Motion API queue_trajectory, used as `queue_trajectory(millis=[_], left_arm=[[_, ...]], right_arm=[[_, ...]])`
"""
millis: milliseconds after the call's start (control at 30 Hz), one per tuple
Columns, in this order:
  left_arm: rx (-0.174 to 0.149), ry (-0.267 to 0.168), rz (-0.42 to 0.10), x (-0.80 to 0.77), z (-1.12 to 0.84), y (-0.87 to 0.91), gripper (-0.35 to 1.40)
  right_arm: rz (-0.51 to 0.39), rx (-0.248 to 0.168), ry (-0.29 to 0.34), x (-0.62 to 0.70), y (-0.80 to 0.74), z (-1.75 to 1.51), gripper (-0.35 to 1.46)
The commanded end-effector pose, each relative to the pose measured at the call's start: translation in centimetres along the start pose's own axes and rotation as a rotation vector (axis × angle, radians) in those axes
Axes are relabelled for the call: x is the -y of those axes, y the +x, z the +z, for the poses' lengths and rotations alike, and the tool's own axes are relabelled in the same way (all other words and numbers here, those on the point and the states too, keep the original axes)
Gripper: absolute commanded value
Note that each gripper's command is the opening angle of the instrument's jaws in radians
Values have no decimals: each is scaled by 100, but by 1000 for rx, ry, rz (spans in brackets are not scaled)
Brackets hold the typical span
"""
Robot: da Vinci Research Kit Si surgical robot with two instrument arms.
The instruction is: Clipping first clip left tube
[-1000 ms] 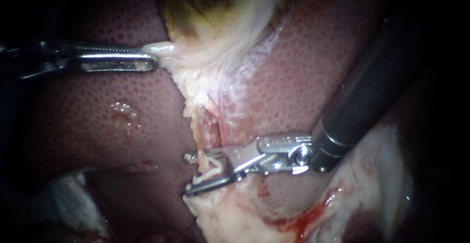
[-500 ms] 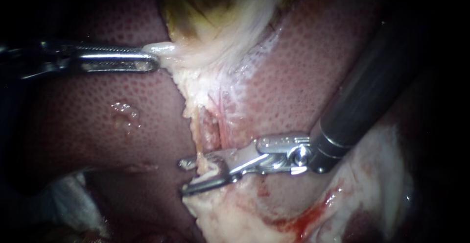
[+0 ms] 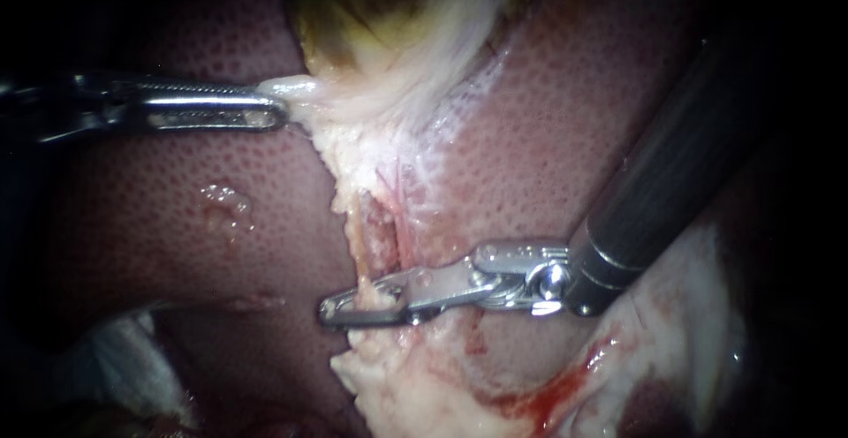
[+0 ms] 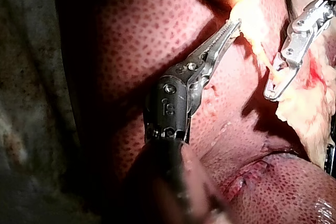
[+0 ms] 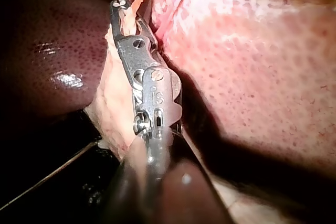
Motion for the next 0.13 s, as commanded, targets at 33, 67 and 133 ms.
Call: queue_trajectory(millis=[33,67,133], left_arm=[[0,0,0,0,0,0,-35],[0,0,0,0,0,0,-35],[0,0,0,0,0,0,-35]], right_arm=[[0,0,0,-1,-1,0,-35],[0,0,0,-1,-1,-1,-35],[5,0,1,-2,-2,-1,-35]])
